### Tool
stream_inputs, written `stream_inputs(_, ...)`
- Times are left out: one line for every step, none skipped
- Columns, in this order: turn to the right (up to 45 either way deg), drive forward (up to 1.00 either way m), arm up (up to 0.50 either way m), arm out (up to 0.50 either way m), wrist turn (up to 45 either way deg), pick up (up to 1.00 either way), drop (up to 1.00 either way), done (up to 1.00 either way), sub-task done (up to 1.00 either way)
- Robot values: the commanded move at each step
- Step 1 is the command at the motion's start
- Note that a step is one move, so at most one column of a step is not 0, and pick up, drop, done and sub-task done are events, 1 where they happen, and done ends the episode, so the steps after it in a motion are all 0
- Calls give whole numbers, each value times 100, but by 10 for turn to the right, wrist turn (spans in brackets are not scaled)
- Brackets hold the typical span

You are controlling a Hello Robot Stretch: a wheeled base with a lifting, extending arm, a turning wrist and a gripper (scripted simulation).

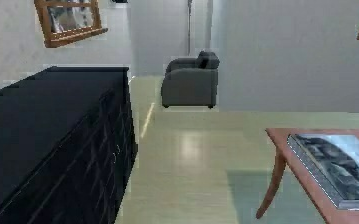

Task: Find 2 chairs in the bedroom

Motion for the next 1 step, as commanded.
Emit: stream_inputs(0,100,0,0,0,0,0,0,0)
